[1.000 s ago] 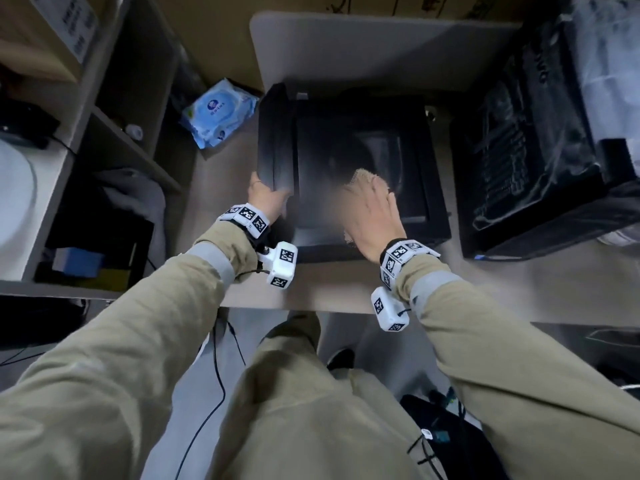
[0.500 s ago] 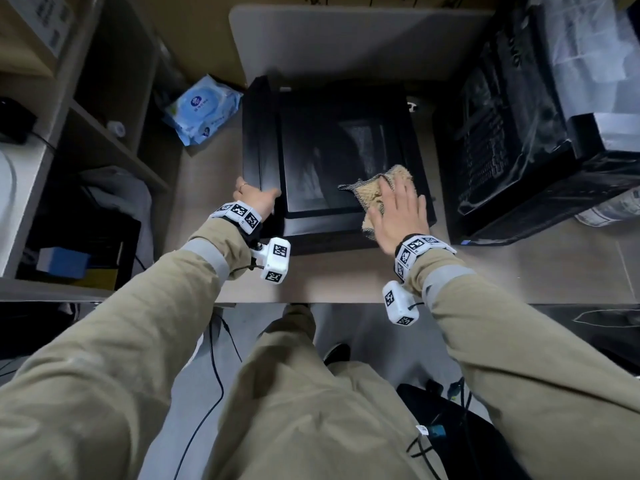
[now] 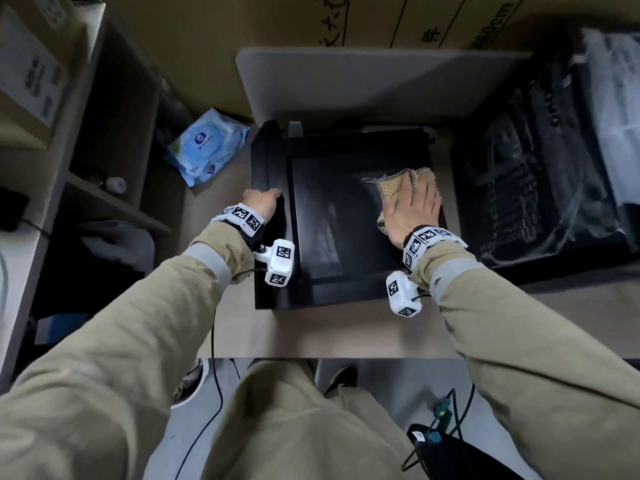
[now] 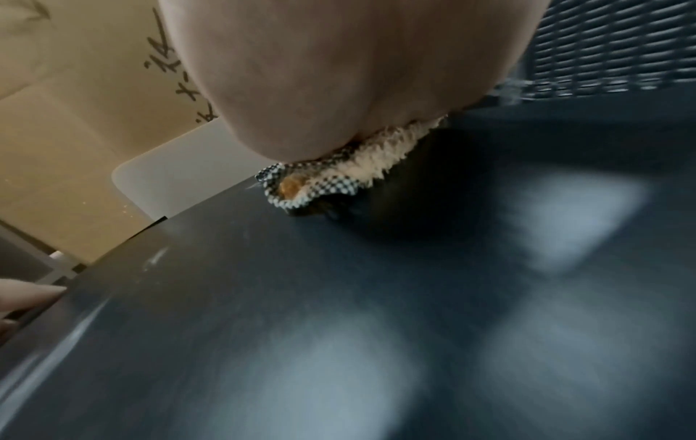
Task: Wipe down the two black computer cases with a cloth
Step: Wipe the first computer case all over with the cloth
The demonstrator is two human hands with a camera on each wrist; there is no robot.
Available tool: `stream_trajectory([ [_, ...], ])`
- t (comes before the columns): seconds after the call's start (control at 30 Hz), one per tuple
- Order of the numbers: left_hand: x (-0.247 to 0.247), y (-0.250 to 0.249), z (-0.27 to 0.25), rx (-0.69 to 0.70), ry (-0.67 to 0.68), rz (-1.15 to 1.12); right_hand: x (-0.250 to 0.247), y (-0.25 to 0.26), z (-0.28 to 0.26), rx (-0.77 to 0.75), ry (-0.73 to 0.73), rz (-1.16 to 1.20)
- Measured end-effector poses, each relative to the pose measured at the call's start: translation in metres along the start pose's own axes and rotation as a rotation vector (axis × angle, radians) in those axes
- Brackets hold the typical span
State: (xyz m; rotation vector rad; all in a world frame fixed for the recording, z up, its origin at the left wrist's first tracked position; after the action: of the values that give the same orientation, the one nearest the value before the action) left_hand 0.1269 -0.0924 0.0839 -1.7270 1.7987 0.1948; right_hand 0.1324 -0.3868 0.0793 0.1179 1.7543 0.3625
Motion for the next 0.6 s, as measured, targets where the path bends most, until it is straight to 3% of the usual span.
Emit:
stream_trajectory([
  [0.1, -0.005, -0.019, 0.013, -0.005, -0.026, 0.075, 0.002, 0.013, 0.039, -0.055, -0.035, -0.047],
  [0.3, -0.012, -0.03, 0.033, 0.018, 0.068, 0.125, 0.006, 0.058, 0.082, -0.225, 0.047, -0.11],
  [0.47, -0.01, -0.028, 0.038, 0.013, 0.133, 0.077, 0.014, 0.108, 0.068, -0.401, 0.159, -0.094],
  [0.6, -0.006, -0.025, 0.031, 0.019, 0.062, 0.002, 0.025, 0.128, 0.036, -0.574, 0.242, -0.118],
])
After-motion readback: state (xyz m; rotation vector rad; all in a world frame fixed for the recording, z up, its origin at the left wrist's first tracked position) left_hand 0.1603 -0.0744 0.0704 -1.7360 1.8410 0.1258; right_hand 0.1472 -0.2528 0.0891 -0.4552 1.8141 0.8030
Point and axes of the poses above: each hand's wrist, its own z-axis towards the middle knuckle, its own x-axis out of the palm, y = z × x, the point moved 2 cm from there along z, towards the middle knuckle, and after that the axes turned 15 degrees about -x, right-handed, at the moved point
